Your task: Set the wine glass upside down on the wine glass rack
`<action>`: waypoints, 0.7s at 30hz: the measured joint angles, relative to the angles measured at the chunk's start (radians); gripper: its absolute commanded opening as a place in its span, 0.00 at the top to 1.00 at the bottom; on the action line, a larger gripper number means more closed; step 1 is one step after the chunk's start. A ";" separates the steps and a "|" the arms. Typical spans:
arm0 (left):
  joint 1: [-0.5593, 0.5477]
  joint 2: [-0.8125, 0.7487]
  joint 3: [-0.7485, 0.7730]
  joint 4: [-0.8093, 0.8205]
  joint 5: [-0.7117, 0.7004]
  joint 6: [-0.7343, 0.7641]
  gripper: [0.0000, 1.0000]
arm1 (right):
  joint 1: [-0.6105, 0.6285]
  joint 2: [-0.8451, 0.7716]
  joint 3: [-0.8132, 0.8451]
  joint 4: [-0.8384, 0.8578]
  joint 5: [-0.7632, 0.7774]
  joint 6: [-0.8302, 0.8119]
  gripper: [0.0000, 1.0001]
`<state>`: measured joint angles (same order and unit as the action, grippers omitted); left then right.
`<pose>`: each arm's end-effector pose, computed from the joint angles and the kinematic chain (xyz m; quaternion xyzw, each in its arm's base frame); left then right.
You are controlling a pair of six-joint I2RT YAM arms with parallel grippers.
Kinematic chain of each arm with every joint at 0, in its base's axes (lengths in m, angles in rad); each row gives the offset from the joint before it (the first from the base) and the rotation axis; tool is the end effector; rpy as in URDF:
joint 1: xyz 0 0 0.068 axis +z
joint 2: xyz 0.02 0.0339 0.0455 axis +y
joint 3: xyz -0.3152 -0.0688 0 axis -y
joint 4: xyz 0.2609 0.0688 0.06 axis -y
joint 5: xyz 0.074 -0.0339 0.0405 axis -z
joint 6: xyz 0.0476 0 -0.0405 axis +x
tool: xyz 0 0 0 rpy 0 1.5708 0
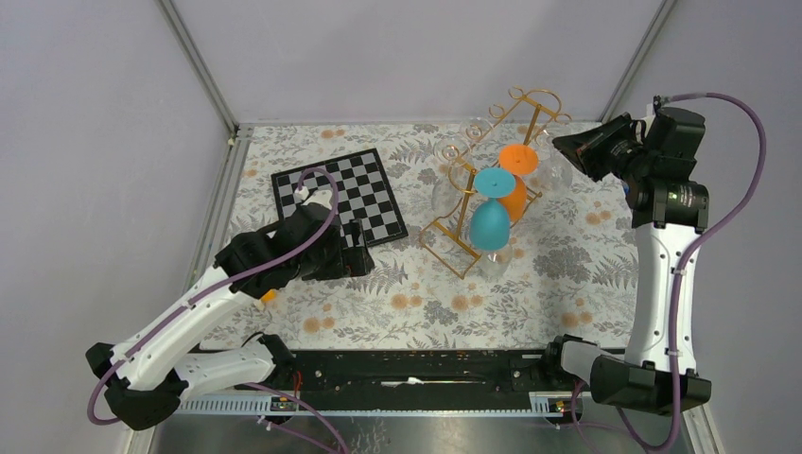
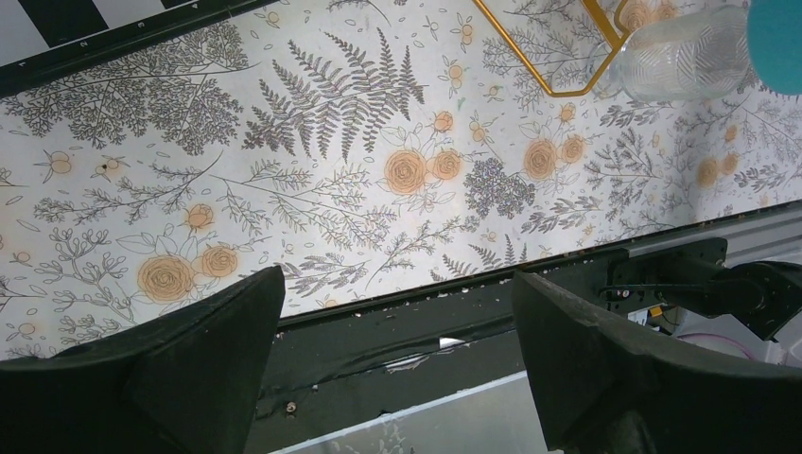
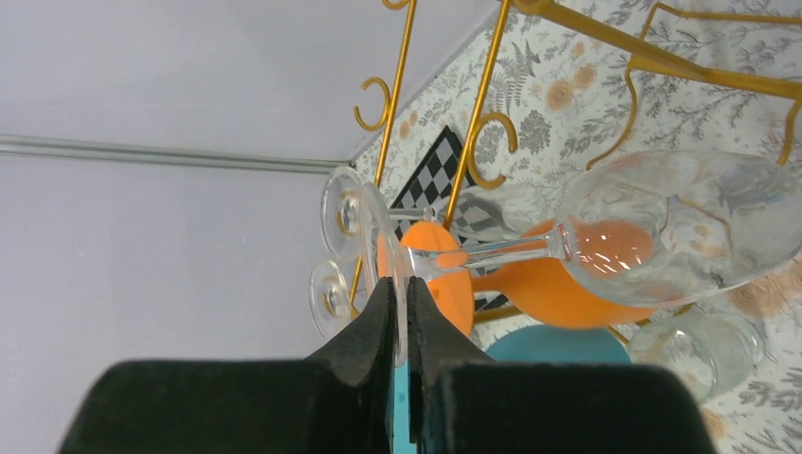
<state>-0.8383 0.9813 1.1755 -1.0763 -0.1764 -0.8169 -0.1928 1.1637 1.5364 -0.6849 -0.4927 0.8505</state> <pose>0.1172 -0.1178 0.3914 -0.0197 0.9379 -0.1915 0.2886 0.2268 -0.0213 0.5182 0.2662 0.7513 0.3709 0.4765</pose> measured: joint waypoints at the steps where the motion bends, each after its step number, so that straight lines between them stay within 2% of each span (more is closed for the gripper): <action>1: 0.000 -0.001 0.000 0.000 -0.002 -0.001 0.01 | 0.000 0.010 0.000 0.017 0.000 0.009 1.00; 21: 0.001 -0.017 0.000 -0.003 -0.023 -0.014 0.01 | -0.002 0.081 -0.085 0.232 -0.023 0.122 1.00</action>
<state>-0.8371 0.9646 1.1755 -1.0794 -0.1993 -0.8314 -0.1947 1.2449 1.4517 -0.4534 -0.5156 0.9726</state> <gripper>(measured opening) 0.989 0.046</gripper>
